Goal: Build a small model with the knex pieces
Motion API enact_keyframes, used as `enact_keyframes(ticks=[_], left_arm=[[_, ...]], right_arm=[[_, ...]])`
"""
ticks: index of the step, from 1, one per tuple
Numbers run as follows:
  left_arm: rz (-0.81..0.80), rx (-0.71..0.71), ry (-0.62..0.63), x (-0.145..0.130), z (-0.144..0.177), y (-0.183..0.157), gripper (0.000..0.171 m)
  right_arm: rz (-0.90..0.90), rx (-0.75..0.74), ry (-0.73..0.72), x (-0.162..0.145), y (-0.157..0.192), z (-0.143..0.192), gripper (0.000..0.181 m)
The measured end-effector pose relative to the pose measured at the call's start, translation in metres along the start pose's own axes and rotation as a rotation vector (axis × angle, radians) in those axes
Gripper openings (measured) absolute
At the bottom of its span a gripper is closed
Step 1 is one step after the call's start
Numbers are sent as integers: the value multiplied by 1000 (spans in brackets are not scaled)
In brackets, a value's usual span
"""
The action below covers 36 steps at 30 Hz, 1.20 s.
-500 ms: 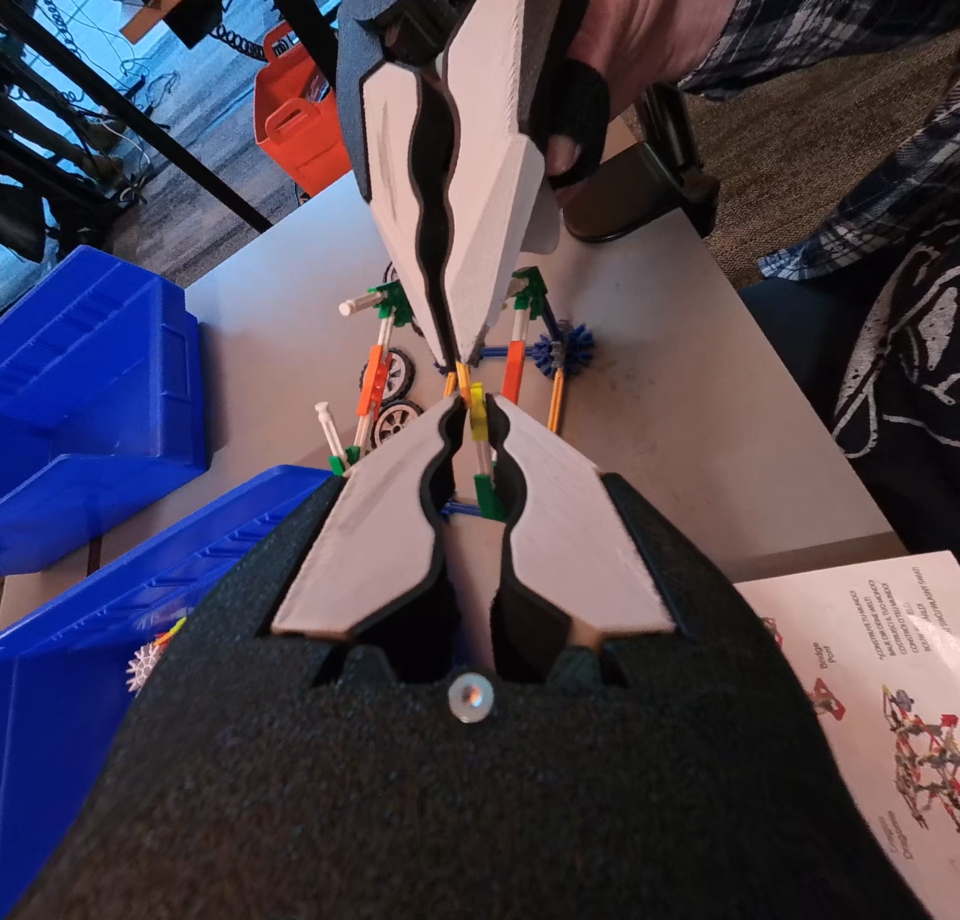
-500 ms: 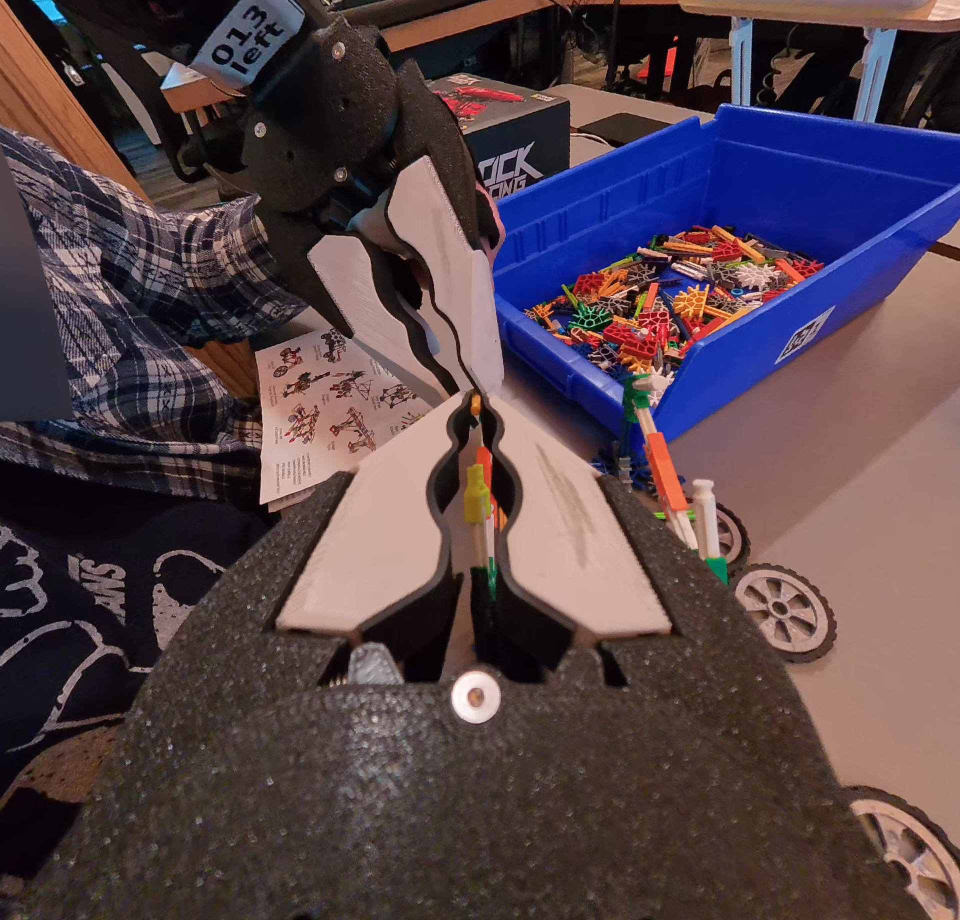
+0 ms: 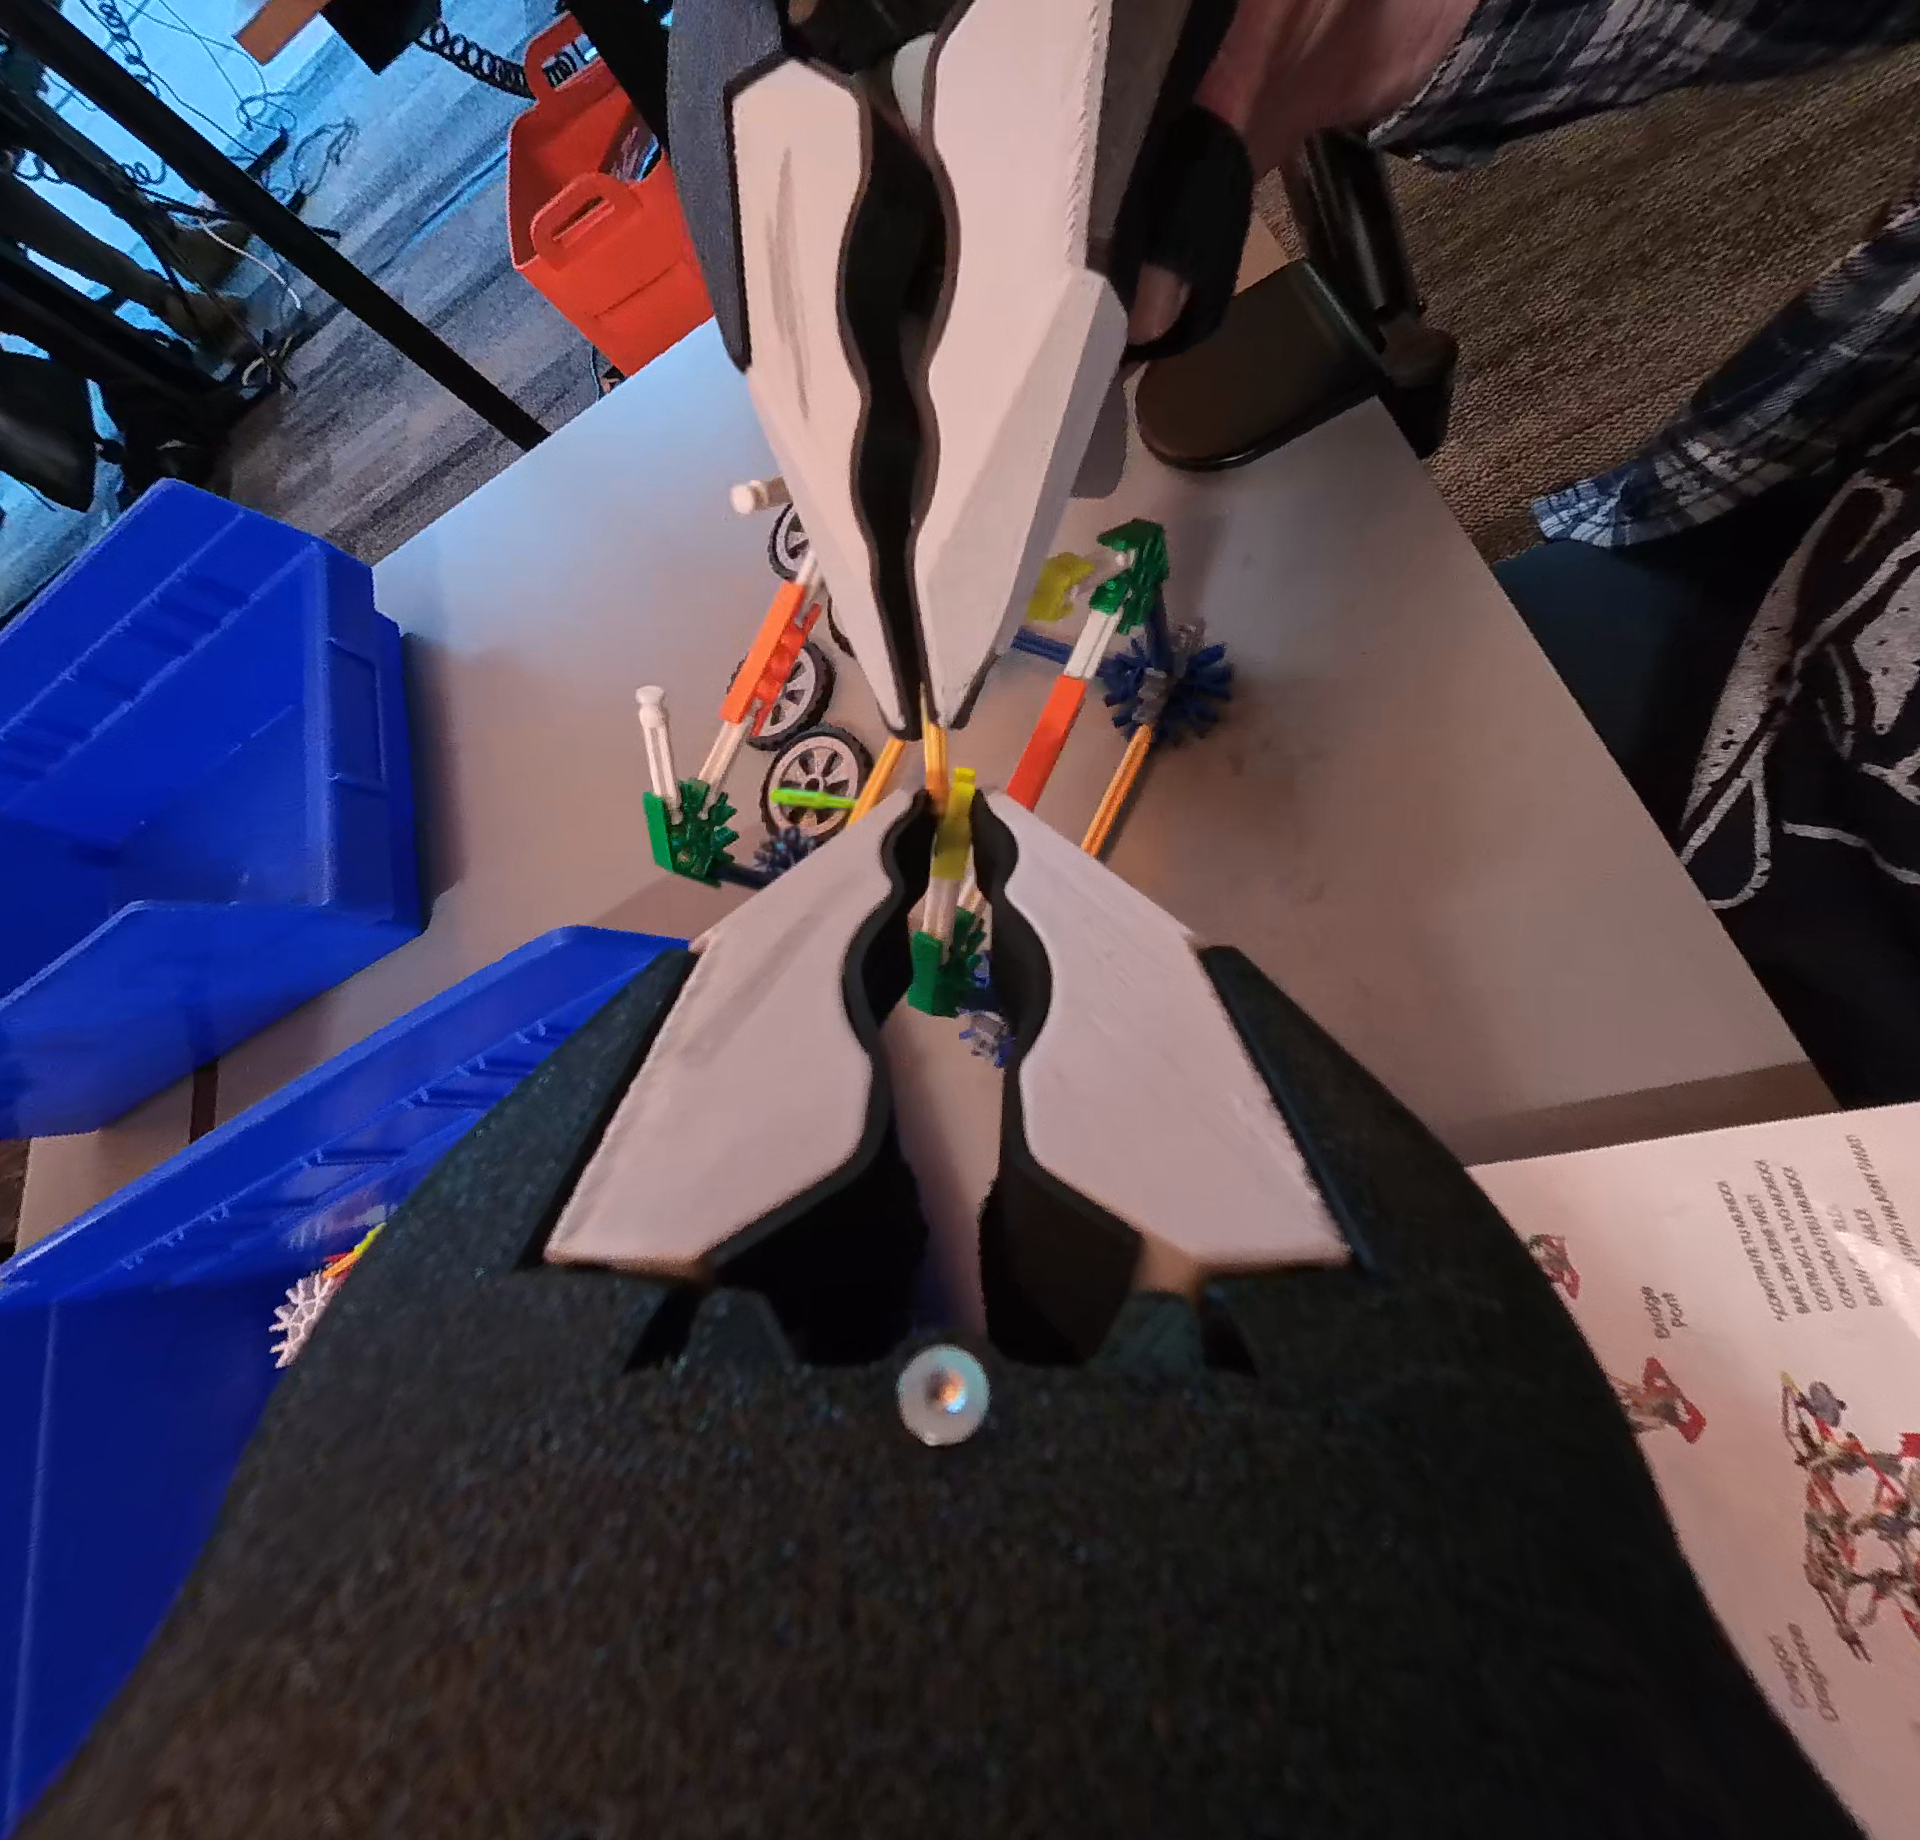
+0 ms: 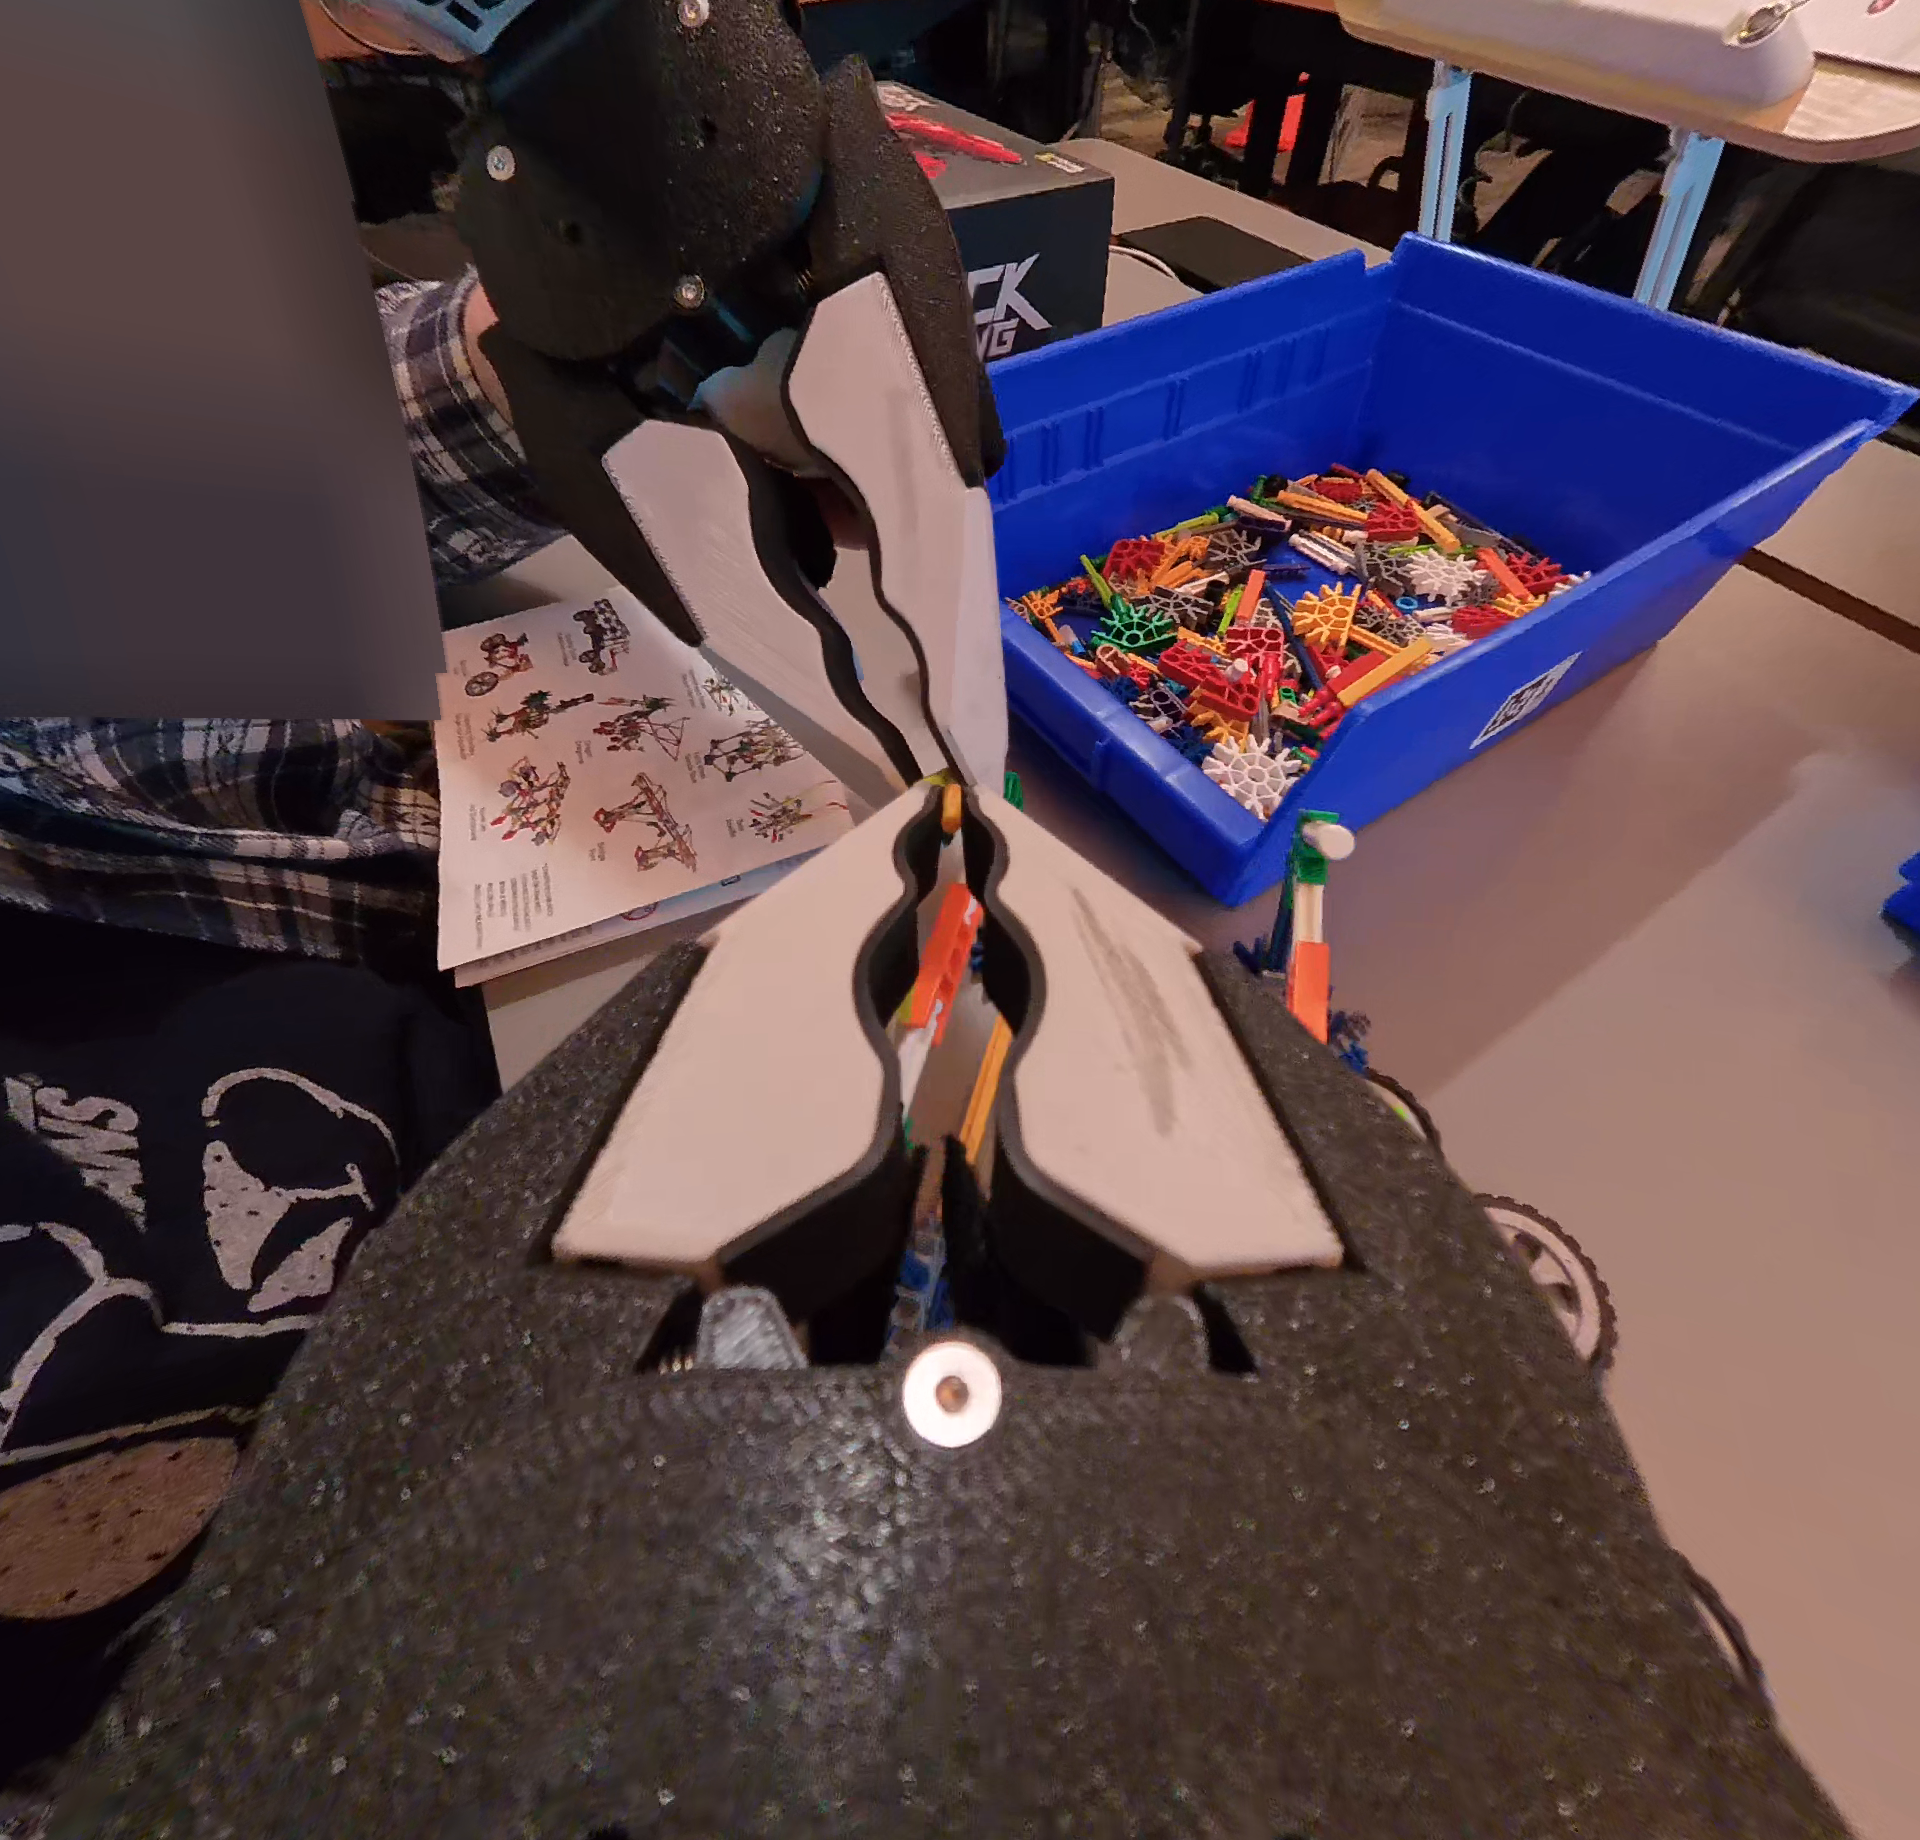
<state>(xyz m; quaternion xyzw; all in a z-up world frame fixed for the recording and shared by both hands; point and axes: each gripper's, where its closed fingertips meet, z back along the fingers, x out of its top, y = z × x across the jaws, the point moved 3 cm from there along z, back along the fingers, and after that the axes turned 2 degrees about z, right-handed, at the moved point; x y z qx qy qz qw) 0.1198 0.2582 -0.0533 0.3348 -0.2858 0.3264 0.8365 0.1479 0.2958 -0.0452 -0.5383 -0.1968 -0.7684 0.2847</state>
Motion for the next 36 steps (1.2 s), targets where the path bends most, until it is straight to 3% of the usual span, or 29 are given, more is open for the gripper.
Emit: enact_keyframes(ticks=[7, 36], left_arm=[[-5, 46, 1, 1, 2, 5, 14], [-18, 30, -14, 2, 3, 0, 6]], right_arm=[[-6, -6, -7, 0, -1, 0, 2], [8, -6, 5, 1, 4, 0, 2]])
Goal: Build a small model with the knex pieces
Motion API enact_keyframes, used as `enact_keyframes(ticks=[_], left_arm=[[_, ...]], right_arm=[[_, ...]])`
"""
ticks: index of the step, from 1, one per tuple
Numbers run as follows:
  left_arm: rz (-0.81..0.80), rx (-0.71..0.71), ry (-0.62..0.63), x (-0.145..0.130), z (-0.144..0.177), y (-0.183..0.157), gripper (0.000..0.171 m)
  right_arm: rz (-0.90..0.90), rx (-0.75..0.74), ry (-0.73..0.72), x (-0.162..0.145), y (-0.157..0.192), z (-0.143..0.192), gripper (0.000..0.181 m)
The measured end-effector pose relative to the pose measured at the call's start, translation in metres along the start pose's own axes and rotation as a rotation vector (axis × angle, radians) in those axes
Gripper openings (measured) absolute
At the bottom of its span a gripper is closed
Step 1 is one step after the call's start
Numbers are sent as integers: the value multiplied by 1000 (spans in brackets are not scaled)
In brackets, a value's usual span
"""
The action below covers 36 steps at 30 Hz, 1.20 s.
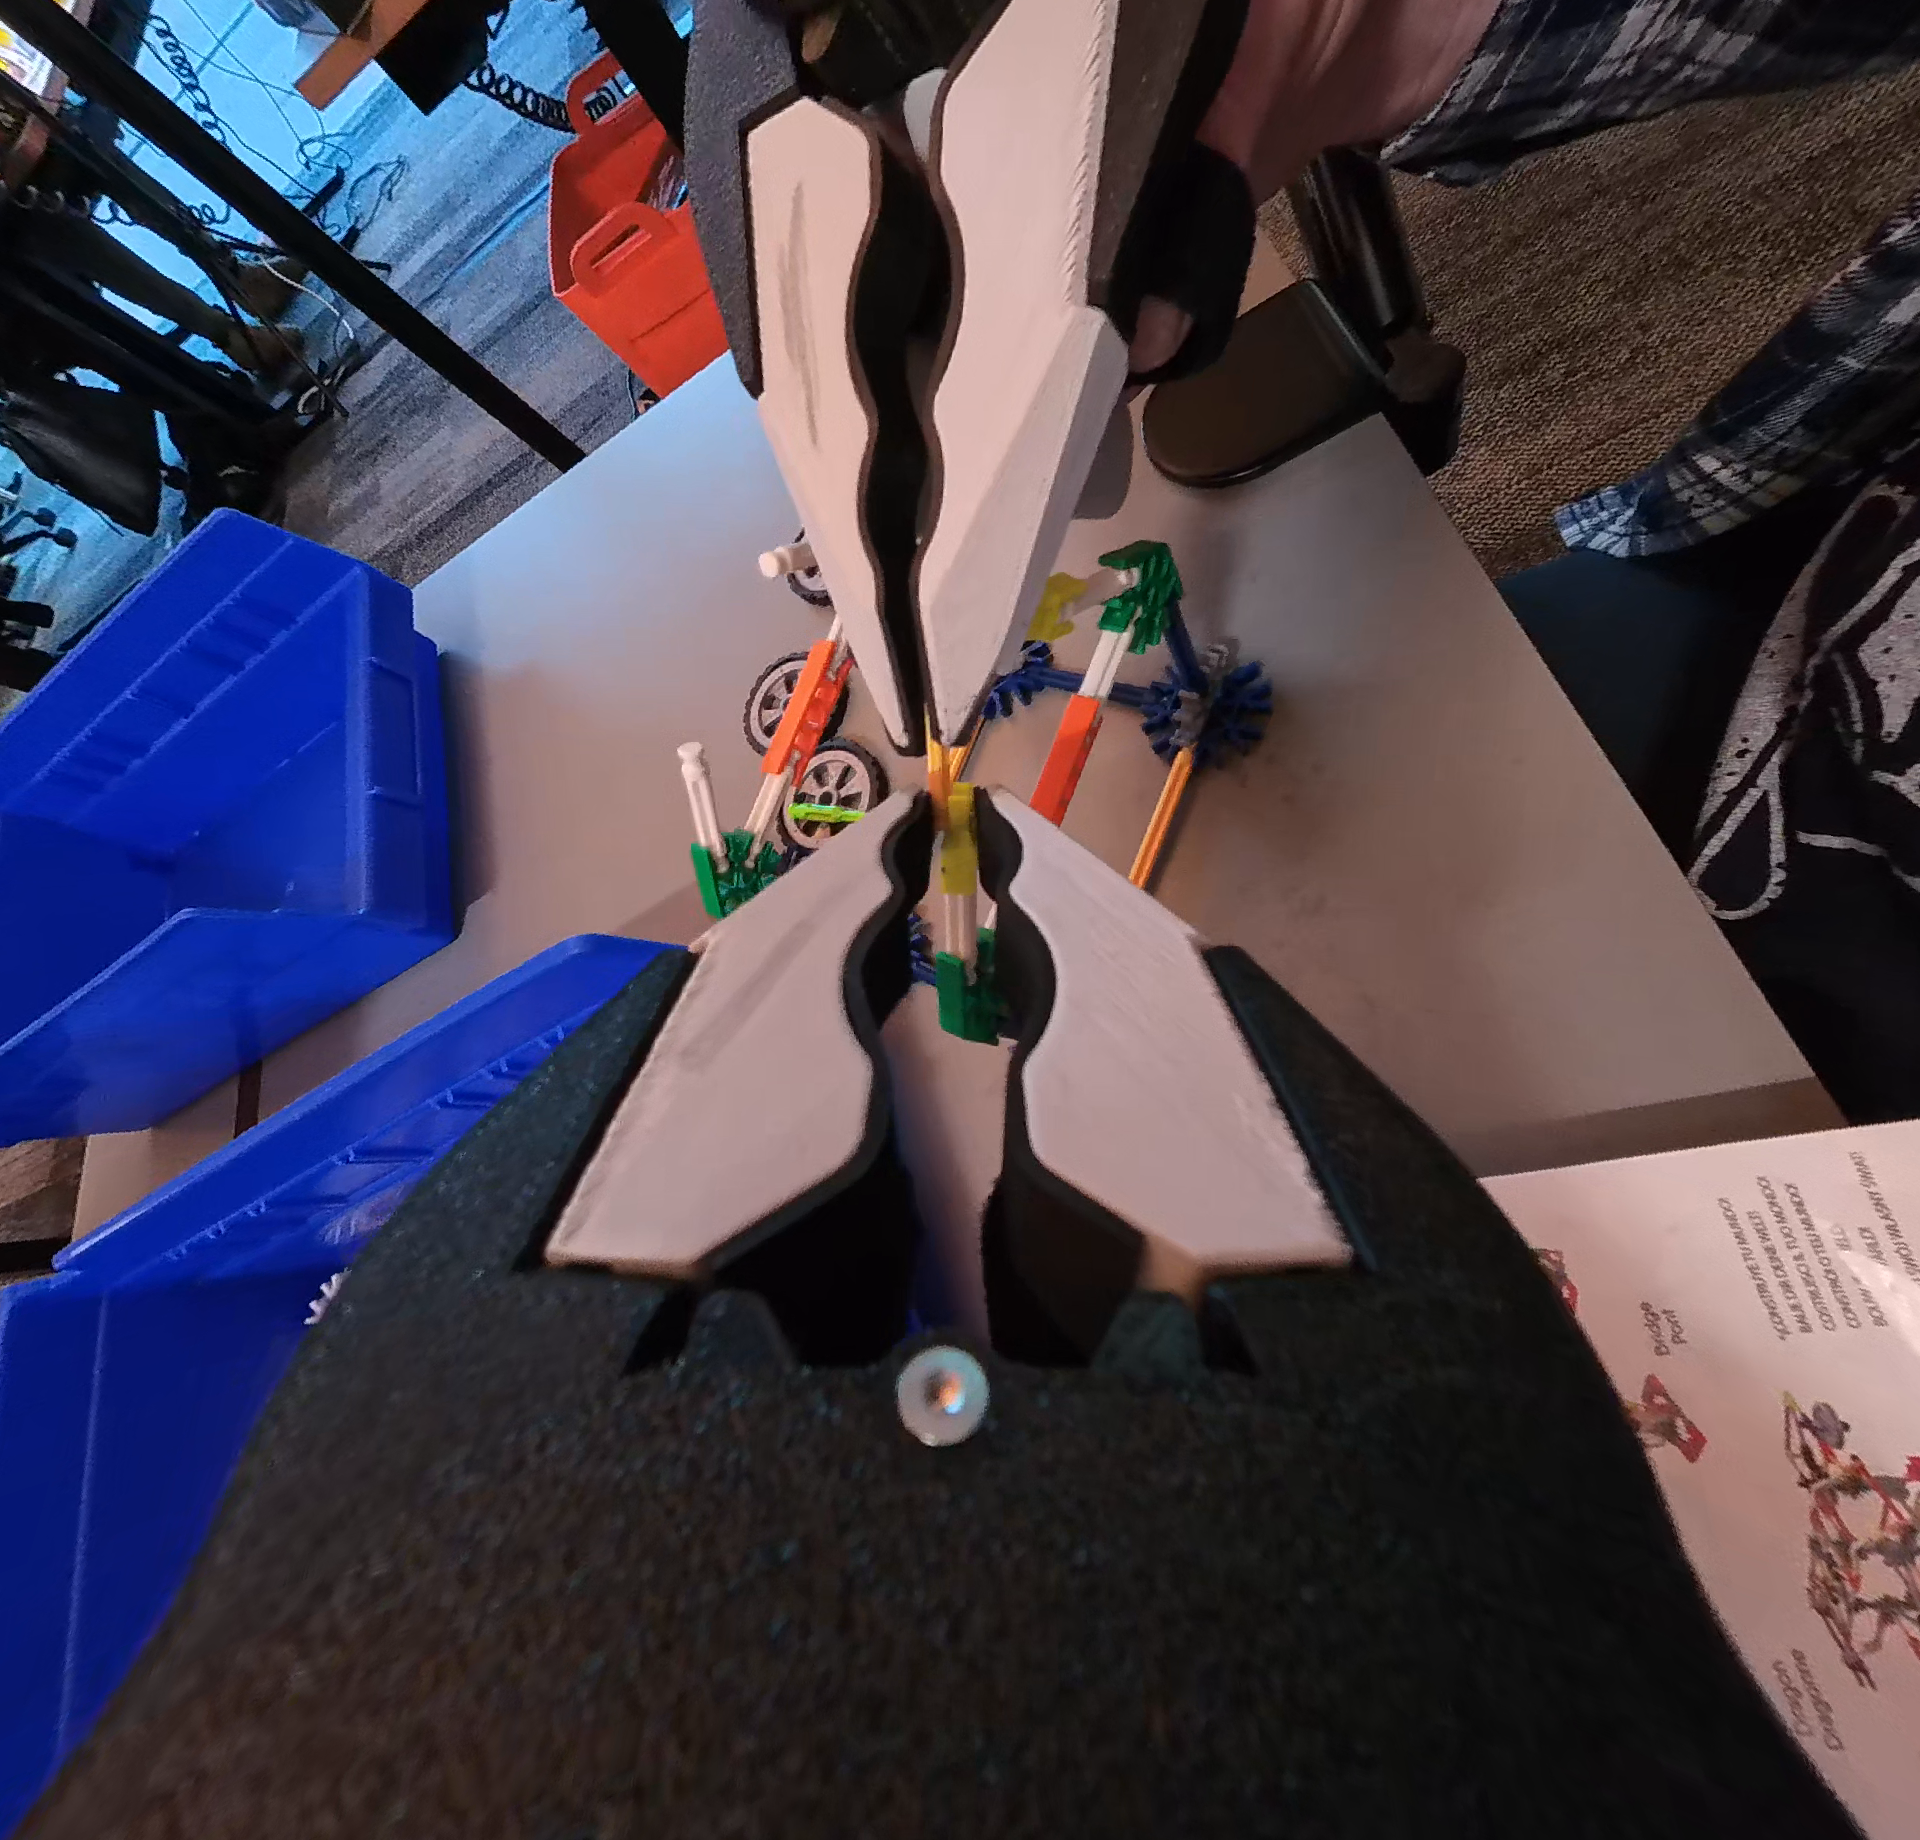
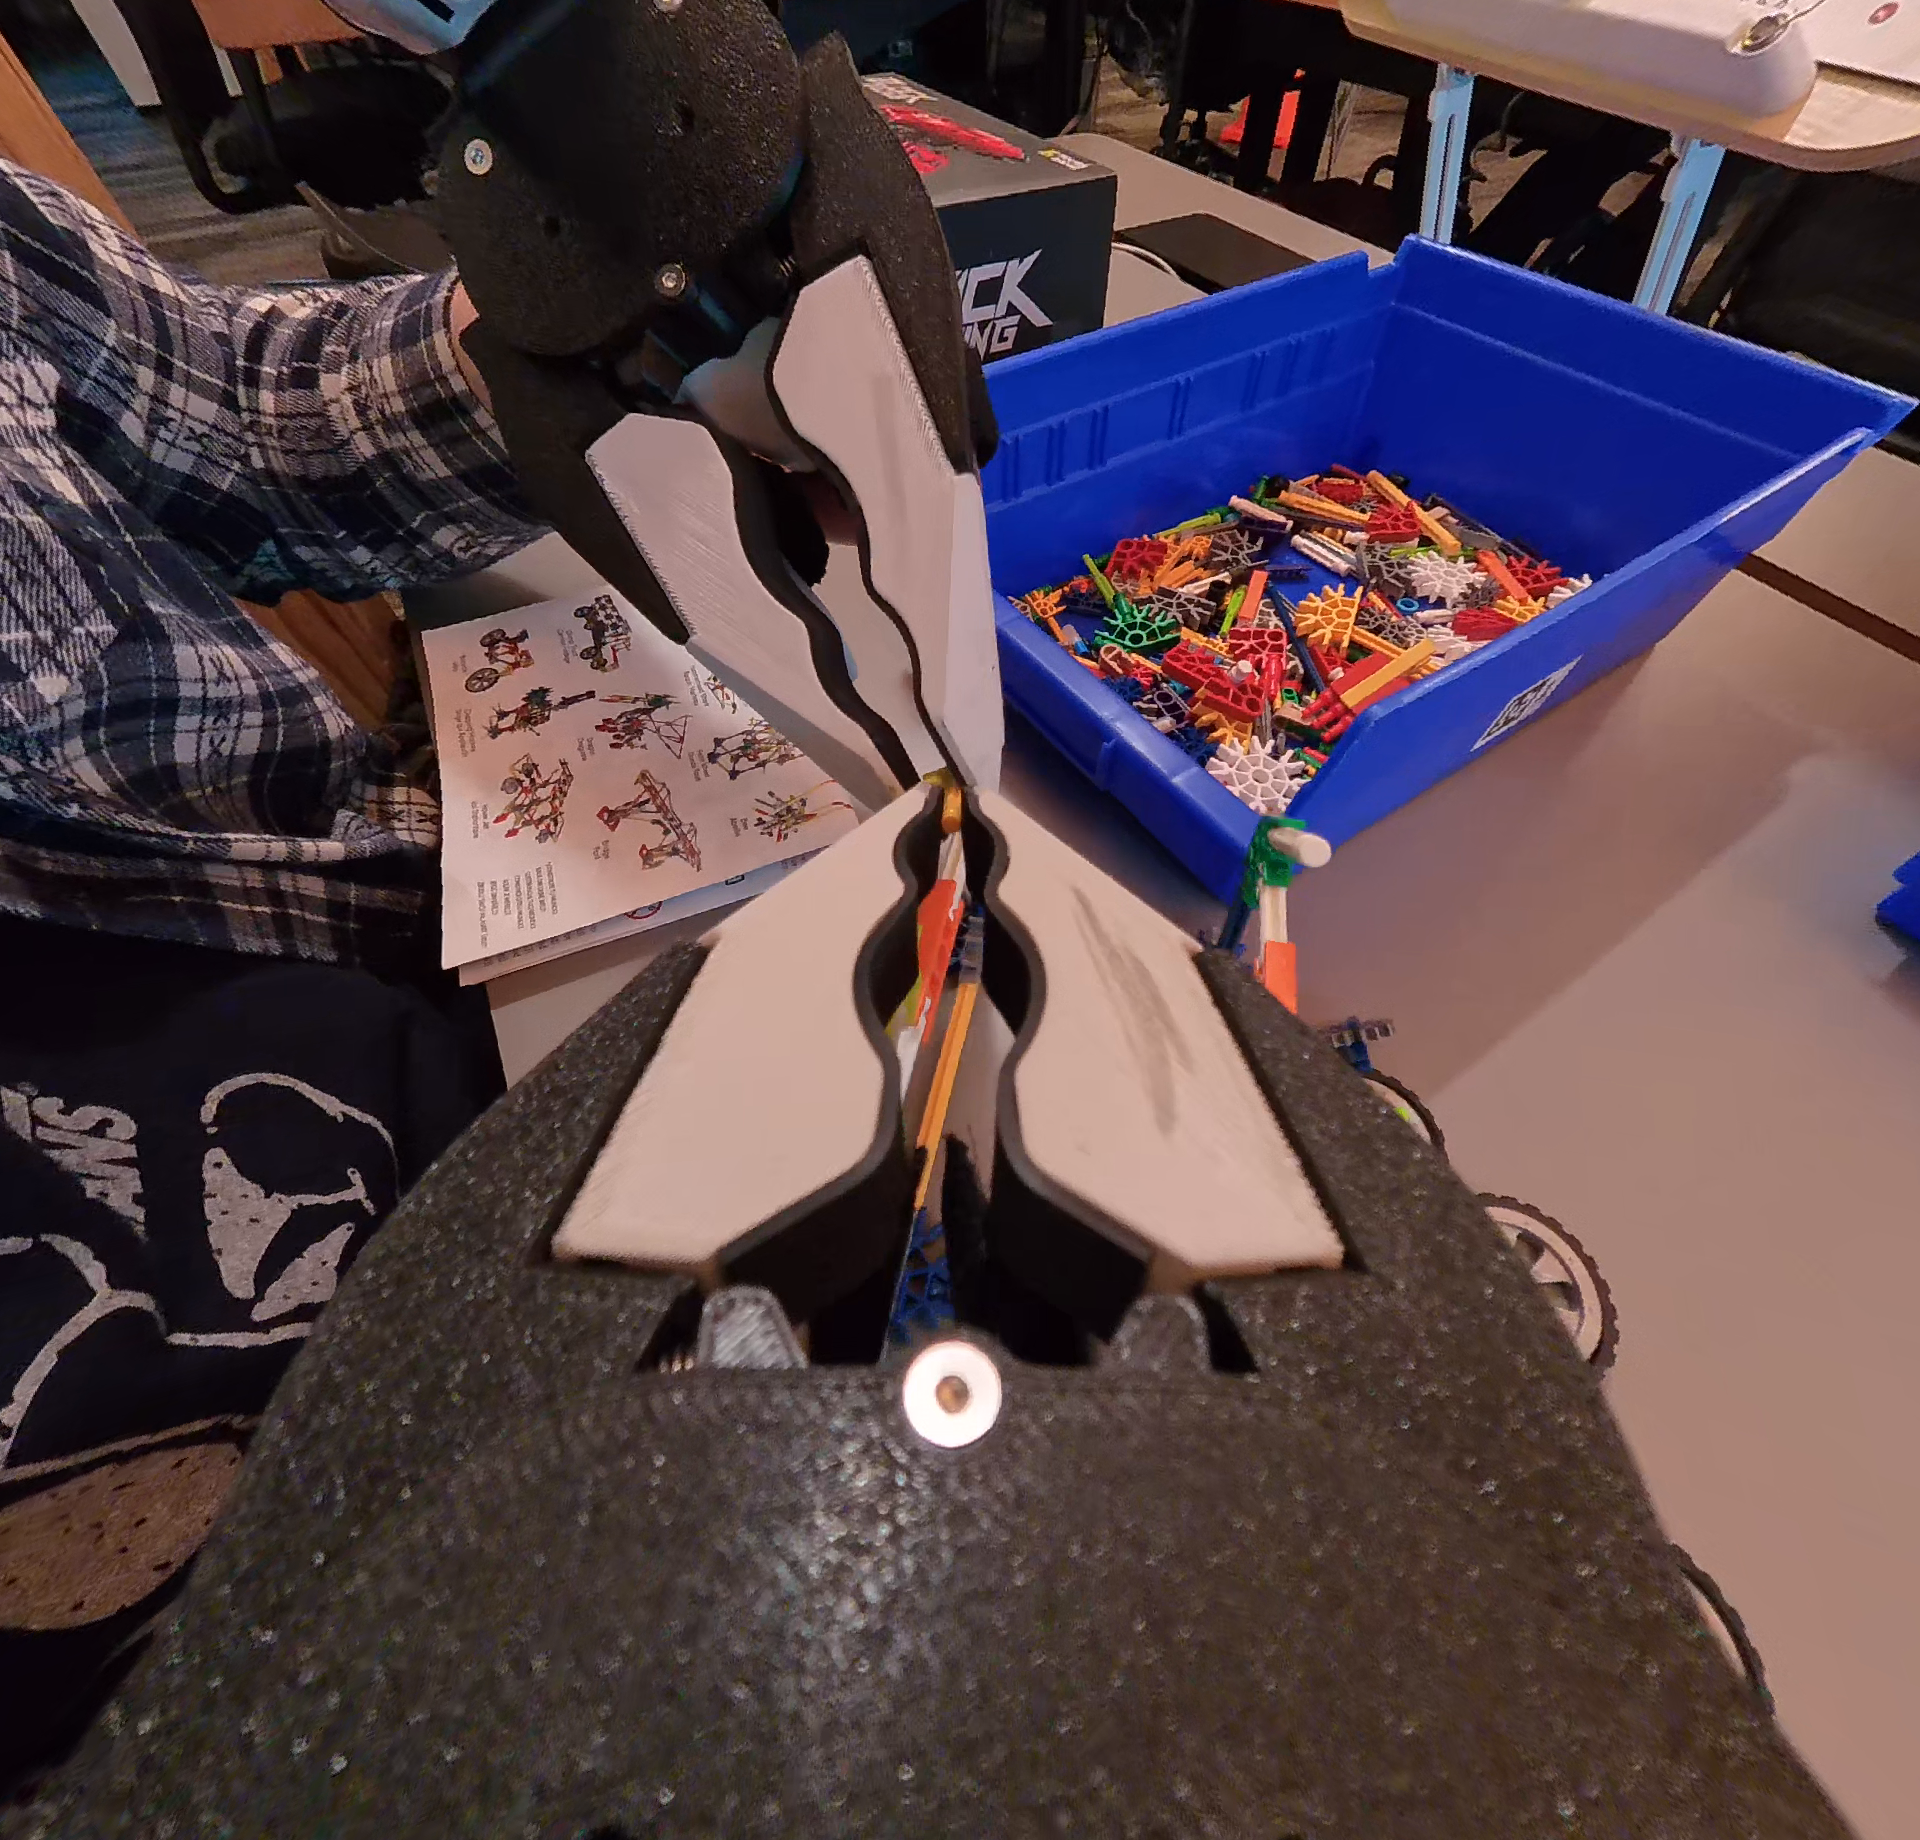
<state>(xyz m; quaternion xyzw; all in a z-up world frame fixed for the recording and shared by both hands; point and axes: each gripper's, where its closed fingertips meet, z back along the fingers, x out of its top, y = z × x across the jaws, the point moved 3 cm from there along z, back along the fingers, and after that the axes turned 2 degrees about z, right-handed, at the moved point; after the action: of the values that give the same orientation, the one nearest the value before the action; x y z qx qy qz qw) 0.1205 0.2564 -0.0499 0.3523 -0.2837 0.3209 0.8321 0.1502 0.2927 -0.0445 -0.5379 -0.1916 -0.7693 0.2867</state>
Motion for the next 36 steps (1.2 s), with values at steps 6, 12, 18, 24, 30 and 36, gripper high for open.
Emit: enact_keyframes(ticks=[6, 12, 18, 24, 30, 36], left_arm=[[11, -1, -9, 0, -1, 0, 5], [5, 11, -1, 0, -1, 1, 6], [13, 13, -5, 0, -2, 1, 6], [18, 14, -2, -1, -4, 1, 8], [22, 10, -5, 0, -5, 0, 7], [23, 20, -6, 0, -5, 2, 12]], right_arm=[[6, -8, 5, 1, 0, 0, 2], [12, -16, 17, 2, -1, 0, 2], [-1, -17, 5, 3, -1, -1, 2], [-46, -1, -34, 3, -4, -1, 2], [-49, 1, -36, 2, -3, 0, 2], [-47, 1, -38, 2, -3, 1, 2]])
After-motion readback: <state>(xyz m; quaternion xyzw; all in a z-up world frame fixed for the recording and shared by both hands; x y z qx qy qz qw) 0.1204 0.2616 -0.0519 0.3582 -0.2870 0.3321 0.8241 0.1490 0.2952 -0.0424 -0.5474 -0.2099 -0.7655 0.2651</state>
